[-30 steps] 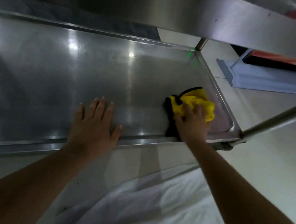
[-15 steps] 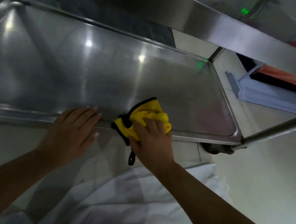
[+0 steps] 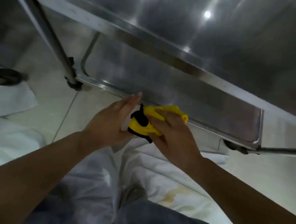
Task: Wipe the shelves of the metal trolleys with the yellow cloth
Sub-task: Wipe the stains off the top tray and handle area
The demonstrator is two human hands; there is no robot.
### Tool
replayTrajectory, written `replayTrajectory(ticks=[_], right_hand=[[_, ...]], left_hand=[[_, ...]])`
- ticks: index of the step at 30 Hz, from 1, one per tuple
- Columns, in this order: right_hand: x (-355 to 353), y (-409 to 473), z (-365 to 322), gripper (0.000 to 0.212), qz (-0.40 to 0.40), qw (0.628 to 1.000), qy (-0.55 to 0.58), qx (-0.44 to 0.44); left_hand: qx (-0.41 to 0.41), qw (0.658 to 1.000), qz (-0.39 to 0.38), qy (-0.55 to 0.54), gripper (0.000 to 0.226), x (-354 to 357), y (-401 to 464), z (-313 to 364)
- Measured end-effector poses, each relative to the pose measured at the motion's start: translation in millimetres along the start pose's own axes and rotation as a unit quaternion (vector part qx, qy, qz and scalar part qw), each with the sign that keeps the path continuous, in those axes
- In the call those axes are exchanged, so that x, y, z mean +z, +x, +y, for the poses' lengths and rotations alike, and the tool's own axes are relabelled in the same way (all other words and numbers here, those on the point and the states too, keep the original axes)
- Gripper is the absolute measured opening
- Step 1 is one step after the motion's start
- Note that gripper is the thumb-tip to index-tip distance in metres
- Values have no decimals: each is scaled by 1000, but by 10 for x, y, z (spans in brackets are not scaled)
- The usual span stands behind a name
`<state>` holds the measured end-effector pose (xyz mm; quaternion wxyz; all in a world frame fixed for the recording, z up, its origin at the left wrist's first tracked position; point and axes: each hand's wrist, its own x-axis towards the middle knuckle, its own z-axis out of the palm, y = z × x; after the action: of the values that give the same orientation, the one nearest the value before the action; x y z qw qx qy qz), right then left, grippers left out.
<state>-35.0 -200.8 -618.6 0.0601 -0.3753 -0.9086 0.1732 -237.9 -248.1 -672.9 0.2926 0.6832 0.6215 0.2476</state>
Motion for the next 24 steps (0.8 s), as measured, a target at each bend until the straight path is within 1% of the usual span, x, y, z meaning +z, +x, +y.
replayTrajectory(ticks=[3,6,7,9,10,12,15,17,19,21,22,24], right_hand=[[-593,-13,-574,42,0,999,36,-36],[-1328,6,-1171,41,-21,997,46,-60],[-1621,35,-1387,42,-36,996,52,-66],[-2206,109,-1816,43,-57,993,50,-88],[-2517,167,-2037,44,-58,992,51,-104],[-3127,330,-2486,46,-52,988,63,-132],[-3876,607,-3111,50,-24,982,68,-172],[-4271,823,-3521,53,-9,980,73,-186],[-4580,1042,-3905,56,19,975,73,-207],[-4831,1249,-4267,59,47,969,81,-228],[-4944,1345,-4438,60,54,966,92,-238],[-5143,1520,-4743,63,57,957,114,-262]], left_hand=[[11,1000,-17,-12,95,-705,-291,342],[20,999,-16,-48,96,-1525,-589,843],[21,998,-9,-54,92,-1840,-677,1054],[21,997,15,-72,74,-2467,-845,1469],[15,997,30,-76,64,-2806,-925,1670],[-25,997,46,-62,50,-3503,-1063,2035],[-73,991,87,-71,46,-4476,-1262,2453],[-106,976,130,-136,40,-5077,-1361,2684],[-126,946,174,-241,35,-5620,-1451,2898],[-103,927,220,-285,32,-6114,-1564,3065],[-87,925,235,-286,31,-6346,-1634,3129],[-73,910,253,-320,32,-6745,-1790,3223]])
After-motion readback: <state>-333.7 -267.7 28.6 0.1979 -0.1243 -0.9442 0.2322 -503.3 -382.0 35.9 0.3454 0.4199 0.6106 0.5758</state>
